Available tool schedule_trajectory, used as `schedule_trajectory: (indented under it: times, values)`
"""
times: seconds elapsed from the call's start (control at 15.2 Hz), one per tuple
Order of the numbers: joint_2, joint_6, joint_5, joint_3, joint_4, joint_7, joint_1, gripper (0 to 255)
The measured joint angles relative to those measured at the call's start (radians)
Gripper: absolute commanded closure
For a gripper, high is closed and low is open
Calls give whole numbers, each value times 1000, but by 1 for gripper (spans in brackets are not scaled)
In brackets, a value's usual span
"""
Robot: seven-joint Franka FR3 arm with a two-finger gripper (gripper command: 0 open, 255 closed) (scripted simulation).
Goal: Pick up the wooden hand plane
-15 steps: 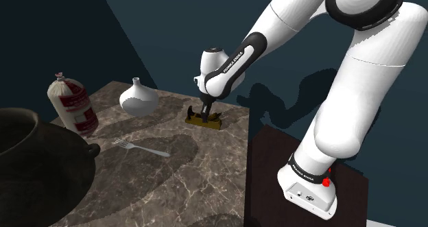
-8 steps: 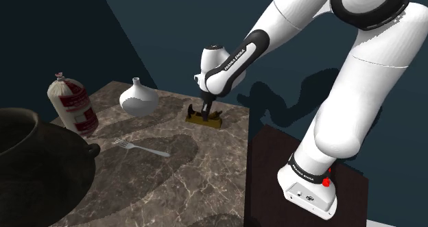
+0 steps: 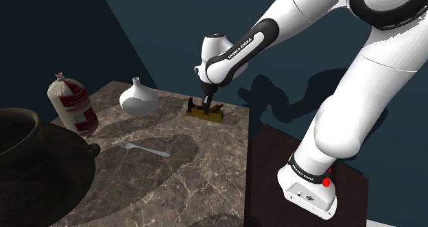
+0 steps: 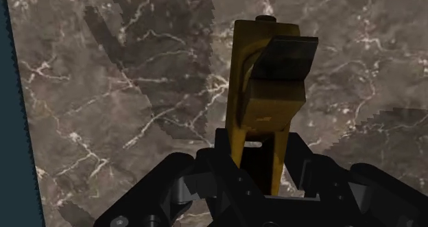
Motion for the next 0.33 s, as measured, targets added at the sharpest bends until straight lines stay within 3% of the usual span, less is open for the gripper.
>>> schedule_trajectory:
  times: [0.33]
  values:
    - [-51, -69, 3, 1, 18, 0, 1, 255]
